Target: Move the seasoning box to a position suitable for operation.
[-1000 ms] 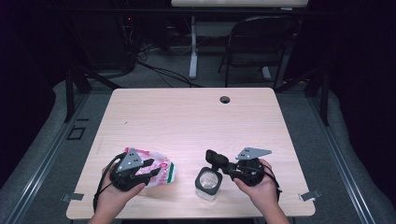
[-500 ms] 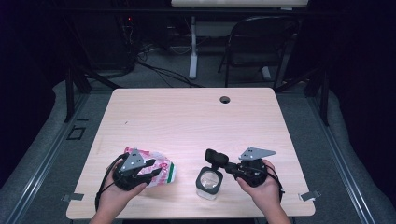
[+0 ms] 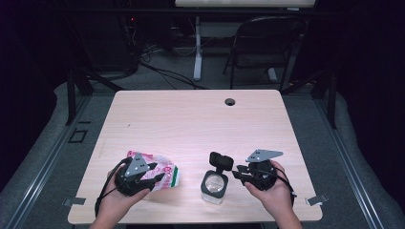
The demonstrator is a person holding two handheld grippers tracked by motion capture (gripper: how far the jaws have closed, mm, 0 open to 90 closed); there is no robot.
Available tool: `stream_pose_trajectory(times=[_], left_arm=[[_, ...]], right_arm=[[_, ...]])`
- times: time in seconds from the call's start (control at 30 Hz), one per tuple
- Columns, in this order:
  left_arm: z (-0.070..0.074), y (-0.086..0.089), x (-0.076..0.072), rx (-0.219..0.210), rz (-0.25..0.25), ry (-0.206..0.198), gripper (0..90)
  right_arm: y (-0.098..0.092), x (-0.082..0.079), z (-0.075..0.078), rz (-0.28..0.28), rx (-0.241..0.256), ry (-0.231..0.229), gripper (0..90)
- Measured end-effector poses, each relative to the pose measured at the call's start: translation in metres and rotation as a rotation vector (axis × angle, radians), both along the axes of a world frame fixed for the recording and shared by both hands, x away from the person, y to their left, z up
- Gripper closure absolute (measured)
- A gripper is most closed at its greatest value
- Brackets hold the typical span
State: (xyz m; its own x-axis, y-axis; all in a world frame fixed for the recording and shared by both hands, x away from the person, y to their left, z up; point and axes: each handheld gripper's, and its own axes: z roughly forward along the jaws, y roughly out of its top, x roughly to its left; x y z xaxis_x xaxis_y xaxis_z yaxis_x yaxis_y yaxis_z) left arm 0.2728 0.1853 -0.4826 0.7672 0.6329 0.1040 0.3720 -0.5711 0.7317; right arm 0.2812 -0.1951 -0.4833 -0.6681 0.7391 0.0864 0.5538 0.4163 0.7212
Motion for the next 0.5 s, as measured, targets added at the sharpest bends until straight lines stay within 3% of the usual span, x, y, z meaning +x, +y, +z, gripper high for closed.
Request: stream_pose_trajectory(times=[0.17, 0.33, 0.43, 0.5], left_arm=[[-0.011, 0.004, -0.008, -0.019, -0.01, 0.009, 50.6], [-0.025, 0.0, -0.012, -0.017, -0.028, 0.016, 45.7], [-0.034, -0.006, -0.017, 0.04, -0.049, 0.016, 43.3], [-0.036, -0.007, -0.019, 0.055, -0.056, 0.018, 43.1]], right_arm=[[0.001, -0.009, 0.015, 0.007, -0.009, -0.019, 64.5], [0.005, -0.011, 0.016, 0.009, -0.013, -0.03, 60.1], [0.005, -0.01, 0.012, 0.002, -0.006, -0.029, 56.9], [0.005, -0.01, 0.012, -0.003, -0.006, -0.029, 56.0]])
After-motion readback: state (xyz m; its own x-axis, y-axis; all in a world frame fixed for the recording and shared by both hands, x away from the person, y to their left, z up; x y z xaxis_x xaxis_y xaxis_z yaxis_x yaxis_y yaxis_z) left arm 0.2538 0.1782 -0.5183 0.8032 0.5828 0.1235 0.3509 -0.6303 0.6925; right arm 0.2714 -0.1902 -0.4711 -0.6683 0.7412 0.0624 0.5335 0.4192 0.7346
